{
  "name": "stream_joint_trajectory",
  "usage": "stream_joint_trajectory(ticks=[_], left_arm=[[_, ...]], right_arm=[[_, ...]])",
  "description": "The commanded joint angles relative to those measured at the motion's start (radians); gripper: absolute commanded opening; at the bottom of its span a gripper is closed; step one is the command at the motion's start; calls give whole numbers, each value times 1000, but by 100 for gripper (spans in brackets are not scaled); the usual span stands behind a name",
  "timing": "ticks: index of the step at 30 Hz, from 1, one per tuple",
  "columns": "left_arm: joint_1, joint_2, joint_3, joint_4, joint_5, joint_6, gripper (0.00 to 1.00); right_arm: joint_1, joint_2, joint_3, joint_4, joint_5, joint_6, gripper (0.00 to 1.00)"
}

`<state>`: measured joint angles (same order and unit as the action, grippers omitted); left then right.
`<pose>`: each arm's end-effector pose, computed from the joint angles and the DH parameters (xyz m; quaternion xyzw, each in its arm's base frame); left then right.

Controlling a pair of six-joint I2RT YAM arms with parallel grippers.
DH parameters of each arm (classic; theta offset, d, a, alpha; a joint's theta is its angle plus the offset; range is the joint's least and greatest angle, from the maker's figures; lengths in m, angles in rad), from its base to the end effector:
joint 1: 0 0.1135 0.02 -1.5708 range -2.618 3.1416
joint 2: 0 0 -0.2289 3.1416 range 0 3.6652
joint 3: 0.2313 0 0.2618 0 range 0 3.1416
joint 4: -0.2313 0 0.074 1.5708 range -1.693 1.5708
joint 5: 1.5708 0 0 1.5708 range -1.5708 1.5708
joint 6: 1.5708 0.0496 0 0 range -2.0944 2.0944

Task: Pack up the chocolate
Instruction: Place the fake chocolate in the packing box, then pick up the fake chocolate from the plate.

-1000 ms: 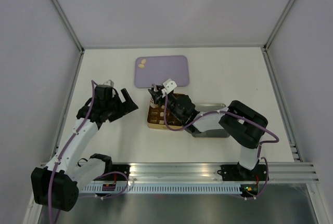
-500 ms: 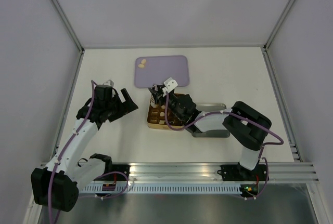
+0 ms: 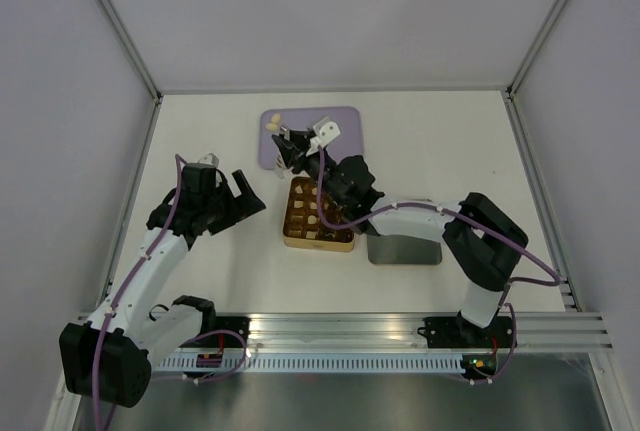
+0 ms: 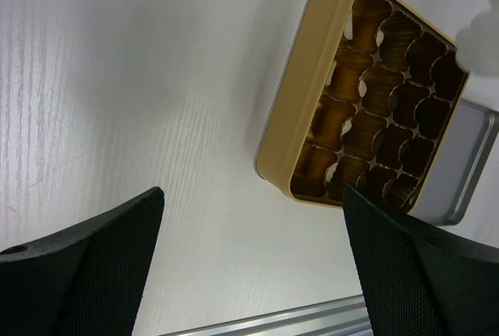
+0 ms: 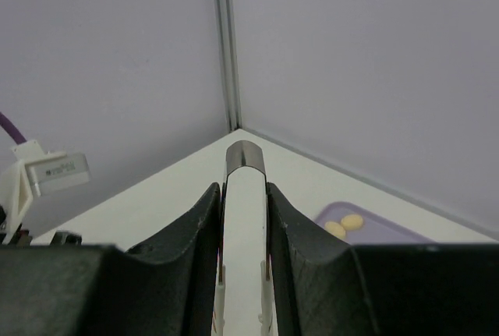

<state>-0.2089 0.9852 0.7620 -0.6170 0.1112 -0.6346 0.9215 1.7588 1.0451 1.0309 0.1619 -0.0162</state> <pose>0.2312 -0.0547 0.2146 -0.1776 0.9157 -0.1934 0.3042 0.2552 0.3229 0.2553 -0.2057 0.5511 0.3104 0.7467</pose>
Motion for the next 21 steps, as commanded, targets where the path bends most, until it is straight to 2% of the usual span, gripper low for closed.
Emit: stream_joint_trajectory(ticks=[1, 6, 9, 17, 21], left_arm=[[5, -11, 14, 36, 16, 1, 99], [5, -16, 14, 36, 8, 3, 100], [6, -28, 14, 36, 7, 4, 100], [8, -28, 34, 17, -15, 12, 100], [9, -22, 37, 16, -15, 15, 100]], right_arm=[[-65, 100, 142, 9, -73, 77, 33], [-141, 326, 387, 29, -157, 173, 34], [-159, 454, 562, 2, -122, 151, 34], [-165, 818, 1140, -287, -29, 48, 36], [-182, 913, 1265, -362, -9, 59, 36]])
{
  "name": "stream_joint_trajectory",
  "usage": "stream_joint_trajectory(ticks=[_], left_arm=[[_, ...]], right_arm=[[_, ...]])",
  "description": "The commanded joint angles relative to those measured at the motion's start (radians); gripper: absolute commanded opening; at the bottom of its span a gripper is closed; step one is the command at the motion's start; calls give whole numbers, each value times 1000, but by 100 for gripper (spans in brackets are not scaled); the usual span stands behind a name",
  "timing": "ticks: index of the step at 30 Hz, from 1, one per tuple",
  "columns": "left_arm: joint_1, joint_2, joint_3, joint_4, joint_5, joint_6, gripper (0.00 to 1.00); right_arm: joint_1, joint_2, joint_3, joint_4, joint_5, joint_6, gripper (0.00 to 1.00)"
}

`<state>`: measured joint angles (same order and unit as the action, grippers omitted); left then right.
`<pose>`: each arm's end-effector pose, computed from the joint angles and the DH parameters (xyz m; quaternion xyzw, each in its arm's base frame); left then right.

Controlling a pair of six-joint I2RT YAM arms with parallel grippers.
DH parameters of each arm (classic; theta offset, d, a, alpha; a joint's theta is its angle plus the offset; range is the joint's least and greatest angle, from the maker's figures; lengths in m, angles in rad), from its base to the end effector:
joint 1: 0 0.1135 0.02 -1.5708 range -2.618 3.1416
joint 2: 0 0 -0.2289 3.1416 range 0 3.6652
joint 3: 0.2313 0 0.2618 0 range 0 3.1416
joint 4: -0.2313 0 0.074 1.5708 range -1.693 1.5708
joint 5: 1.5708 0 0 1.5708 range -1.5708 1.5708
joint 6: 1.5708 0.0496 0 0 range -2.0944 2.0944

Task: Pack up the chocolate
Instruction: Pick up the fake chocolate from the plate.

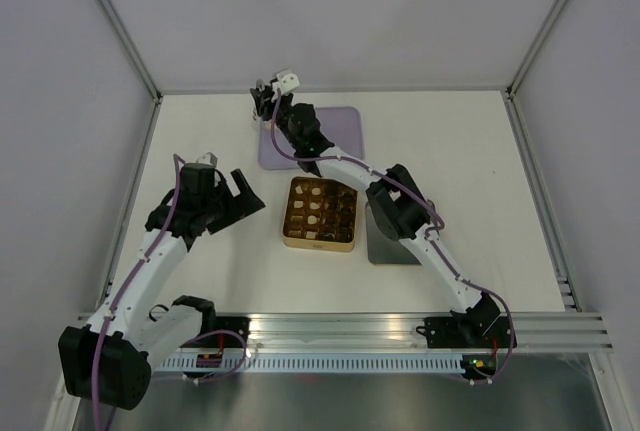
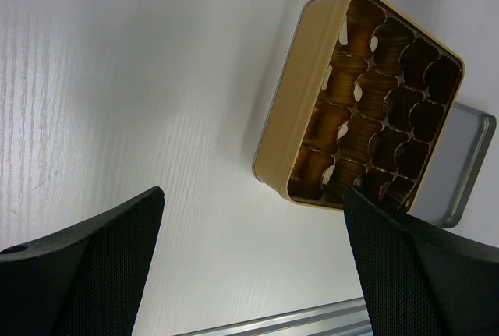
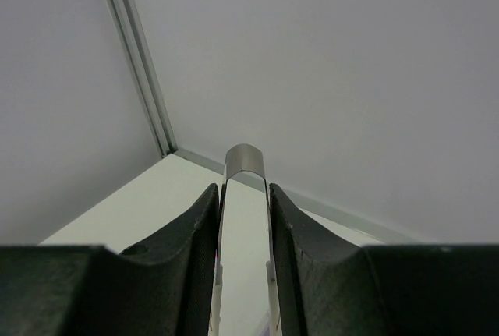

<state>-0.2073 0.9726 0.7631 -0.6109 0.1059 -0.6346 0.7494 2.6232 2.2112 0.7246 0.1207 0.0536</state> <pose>0.2308 -0.0539 0.2182 -0.1780 0.9121 -0.1945 0.3139 0.4387 0.4000 0.2178 -0.1544 0.5688 0.2827 0.7568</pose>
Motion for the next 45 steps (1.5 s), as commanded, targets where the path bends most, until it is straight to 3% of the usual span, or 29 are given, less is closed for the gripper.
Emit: stream_joint_trajectory(ticks=[1, 17, 45], left_arm=[[8, -9, 36, 8, -8, 15, 100], [8, -43, 33, -6, -15, 18, 100], [8, -34, 36, -9, -37, 23, 100]], right_arm=[[-13, 58, 107, -57, 37, -11, 37], [-47, 279, 335, -36, 66, -25, 39], [-44, 328, 338, -63, -52, -11, 35]])
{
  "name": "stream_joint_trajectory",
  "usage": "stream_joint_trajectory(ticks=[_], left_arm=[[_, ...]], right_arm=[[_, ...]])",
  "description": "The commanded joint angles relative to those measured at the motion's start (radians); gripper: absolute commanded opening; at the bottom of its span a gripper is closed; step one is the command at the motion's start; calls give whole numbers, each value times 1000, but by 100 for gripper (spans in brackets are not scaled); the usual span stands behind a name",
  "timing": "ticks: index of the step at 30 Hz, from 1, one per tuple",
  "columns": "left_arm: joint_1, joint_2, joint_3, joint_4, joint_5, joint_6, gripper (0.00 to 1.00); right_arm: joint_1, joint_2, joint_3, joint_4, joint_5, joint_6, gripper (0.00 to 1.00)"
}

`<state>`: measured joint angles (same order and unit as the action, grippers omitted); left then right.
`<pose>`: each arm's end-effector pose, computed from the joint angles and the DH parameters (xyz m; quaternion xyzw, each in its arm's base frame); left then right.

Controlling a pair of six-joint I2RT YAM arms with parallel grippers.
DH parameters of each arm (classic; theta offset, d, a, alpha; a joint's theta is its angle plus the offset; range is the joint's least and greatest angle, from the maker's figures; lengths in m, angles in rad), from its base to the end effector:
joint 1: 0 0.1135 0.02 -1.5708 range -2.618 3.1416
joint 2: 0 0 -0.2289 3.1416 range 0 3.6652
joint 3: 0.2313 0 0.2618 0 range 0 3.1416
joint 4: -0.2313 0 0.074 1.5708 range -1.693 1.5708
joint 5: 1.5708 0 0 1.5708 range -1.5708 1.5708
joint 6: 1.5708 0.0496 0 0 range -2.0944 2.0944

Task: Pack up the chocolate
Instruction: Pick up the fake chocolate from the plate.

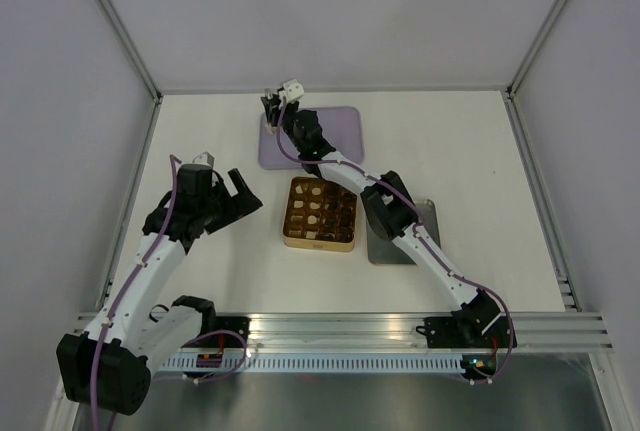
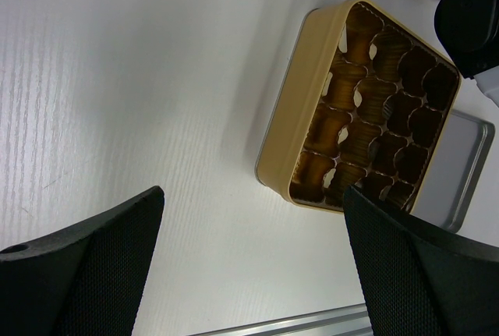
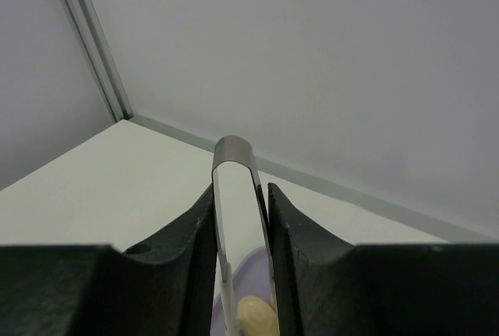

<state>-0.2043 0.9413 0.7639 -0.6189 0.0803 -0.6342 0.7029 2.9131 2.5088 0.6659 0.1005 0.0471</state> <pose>0.2273 -0.0512 0.2244 -0.1825 0.9071 -0.1876 0.3295 0.4763 0.3970 0.1522 -0.1581 0.5885 0.2617 0.7484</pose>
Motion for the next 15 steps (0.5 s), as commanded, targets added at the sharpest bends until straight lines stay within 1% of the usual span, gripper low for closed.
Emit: stream_joint_trajectory(ticks=[1, 9, 14, 15], left_arm=[[5, -1, 35, -1, -13, 22, 100], [5, -9, 34, -1, -24, 21, 100], [5, -10, 34, -2, -33, 22, 100], [5, -10, 34, -4, -33, 22, 100]], right_arm=[[3, 37, 39, -5, -35, -4, 33], [3, 5, 6, -9, -44, -27, 30], [4, -52, -85, 33, -36, -38, 26], [3, -80, -134, 43, -28, -36, 25]])
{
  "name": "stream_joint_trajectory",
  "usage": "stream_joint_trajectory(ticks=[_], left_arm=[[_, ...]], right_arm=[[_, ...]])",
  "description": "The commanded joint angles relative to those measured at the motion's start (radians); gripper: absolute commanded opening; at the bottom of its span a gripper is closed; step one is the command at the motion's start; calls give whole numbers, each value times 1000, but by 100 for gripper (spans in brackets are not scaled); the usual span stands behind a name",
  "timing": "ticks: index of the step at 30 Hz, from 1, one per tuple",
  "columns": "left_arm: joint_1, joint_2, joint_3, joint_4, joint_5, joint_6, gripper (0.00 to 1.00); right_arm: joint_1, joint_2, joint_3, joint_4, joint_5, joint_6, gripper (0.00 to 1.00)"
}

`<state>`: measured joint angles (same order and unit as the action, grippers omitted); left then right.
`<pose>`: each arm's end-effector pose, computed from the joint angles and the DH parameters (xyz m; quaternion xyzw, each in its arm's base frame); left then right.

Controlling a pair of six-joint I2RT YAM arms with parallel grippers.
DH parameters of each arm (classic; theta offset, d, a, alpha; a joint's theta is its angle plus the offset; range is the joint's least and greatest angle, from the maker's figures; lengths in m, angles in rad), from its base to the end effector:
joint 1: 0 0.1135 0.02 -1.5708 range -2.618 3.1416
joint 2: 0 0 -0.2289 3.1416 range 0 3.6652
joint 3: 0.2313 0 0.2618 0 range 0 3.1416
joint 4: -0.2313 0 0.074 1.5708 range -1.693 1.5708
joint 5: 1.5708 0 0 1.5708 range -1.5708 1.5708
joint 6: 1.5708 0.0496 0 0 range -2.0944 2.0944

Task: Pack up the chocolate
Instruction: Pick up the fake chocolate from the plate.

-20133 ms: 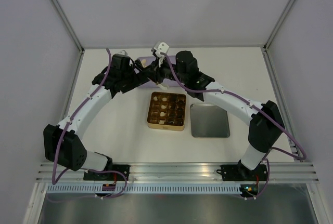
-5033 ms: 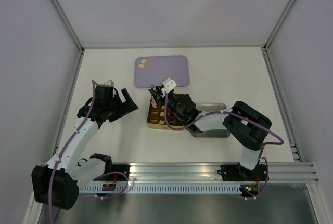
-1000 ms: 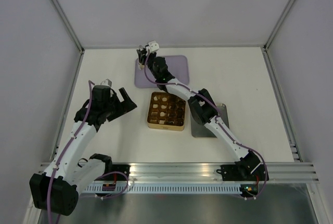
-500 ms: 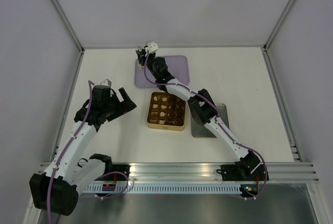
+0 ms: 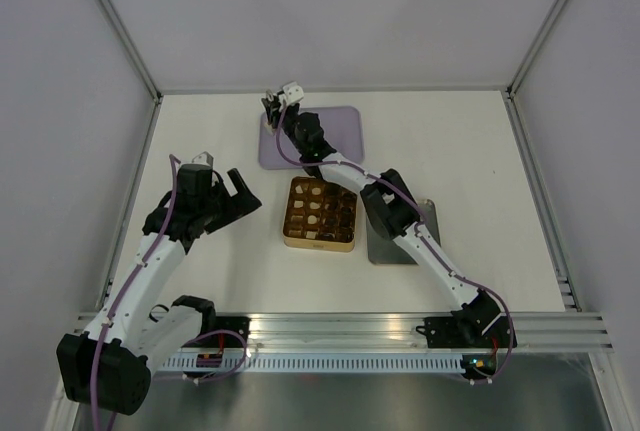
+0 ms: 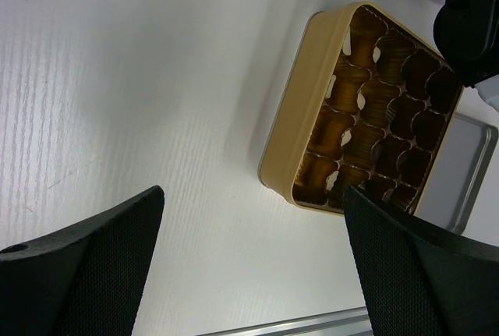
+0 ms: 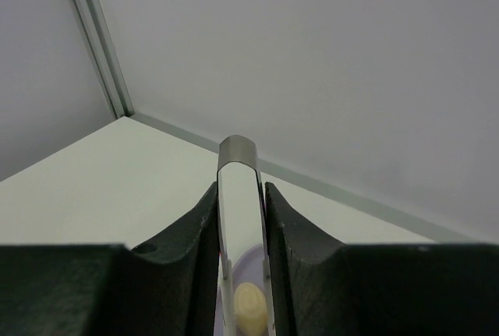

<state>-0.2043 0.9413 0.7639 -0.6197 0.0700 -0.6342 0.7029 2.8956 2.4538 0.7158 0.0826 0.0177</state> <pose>0.2274 -0.0507 0.2243 -0.1845 0.9071 -0.1831 0.3312 0.4733 0.3956 0.1479 -0.1717 0.5794 0.2574 0.7540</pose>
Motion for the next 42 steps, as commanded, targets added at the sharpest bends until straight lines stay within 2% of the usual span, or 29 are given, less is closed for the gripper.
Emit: stream_joint_trajectory(ticks=[1, 9, 14, 20, 32, 42], left_arm=[[5, -10, 34, -2, -22, 22, 100], [5, -1, 34, 0, -26, 22, 100], [5, -1, 34, 0, -22, 24, 100], [5, -6, 29, 0, -24, 22, 100], [5, 14, 35, 6, -9, 24, 100], [5, -1, 32, 8, -13, 24, 100]], right_arm=[[3, -79, -105, 16, -9, -37, 23], [4, -303, -510, 188, -9, -88, 20], [3, -394, -644, 244, -23, -101, 21], [3, -391, -622, 257, -21, -56, 21], [3, -541, -776, 324, -3, -70, 21], [3, -441, -586, 209, -35, -56, 31]])
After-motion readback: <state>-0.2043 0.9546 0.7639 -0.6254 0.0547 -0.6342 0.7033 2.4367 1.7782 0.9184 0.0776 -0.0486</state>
